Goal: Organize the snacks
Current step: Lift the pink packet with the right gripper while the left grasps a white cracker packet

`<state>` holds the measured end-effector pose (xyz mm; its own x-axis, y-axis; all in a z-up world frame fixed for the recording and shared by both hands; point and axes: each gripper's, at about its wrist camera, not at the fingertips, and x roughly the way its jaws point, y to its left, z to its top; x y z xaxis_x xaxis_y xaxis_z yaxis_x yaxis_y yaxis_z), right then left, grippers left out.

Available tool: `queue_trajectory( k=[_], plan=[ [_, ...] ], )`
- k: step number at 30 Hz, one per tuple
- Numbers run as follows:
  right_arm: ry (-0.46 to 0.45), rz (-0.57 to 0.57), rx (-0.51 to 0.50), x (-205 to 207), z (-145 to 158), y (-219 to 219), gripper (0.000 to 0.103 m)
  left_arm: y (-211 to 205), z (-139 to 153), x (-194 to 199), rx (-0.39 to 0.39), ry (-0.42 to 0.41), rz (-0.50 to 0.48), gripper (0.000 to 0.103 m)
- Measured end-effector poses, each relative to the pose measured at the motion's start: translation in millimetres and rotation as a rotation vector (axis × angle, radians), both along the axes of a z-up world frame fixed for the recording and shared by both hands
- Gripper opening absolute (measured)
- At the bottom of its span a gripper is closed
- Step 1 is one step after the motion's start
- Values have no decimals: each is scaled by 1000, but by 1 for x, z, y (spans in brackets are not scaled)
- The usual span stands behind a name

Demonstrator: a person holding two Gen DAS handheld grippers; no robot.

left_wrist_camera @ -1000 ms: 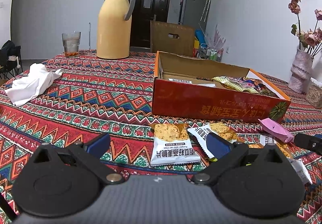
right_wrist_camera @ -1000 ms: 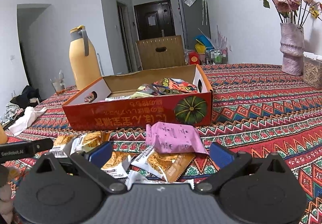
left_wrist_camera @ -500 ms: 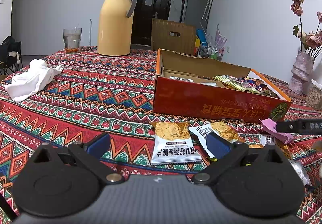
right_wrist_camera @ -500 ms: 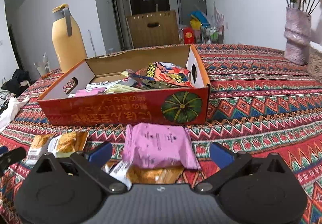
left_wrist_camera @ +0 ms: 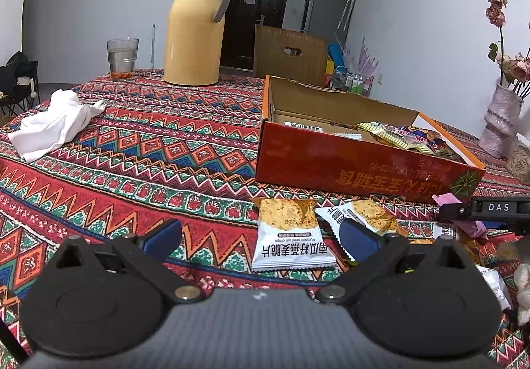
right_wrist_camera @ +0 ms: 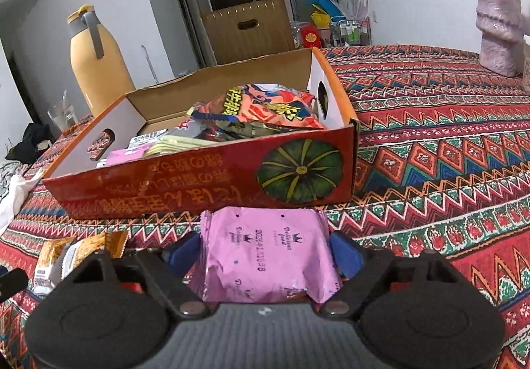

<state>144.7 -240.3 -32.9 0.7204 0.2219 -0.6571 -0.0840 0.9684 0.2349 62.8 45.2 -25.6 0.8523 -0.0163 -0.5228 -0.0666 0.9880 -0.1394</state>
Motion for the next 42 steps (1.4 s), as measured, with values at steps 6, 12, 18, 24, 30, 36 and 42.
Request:
queue_trajectory(
  k=[6, 12, 18, 24, 30, 36, 42],
  plan=[
    [-41, -10, 19, -8, 0, -5, 69, -1, -1, 2, 5, 7, 5, 103],
    [-126, -18, 13, -21, 7, -6, 67, -1, -1, 3, 15, 18, 21, 103],
    [-227, -22, 11, -37, 18, -7, 66, 0, 0, 6, 19, 47, 41, 103],
    [-253, -16, 30, -39, 19, -9, 66, 1, 14, 8, 64, 57, 36, 103],
    [-278, -18, 33, -42, 20, -9, 67, -3, 14, 22, 99, 125, 22, 103],
    [-291, -25, 43, -43, 20, -12, 67, -22, 13, 38, 141, 154, -3, 103],
    [-299, -22, 50, -44, 20, -12, 67, -32, 9, 54, 155, 198, 27, 102]
  ],
)
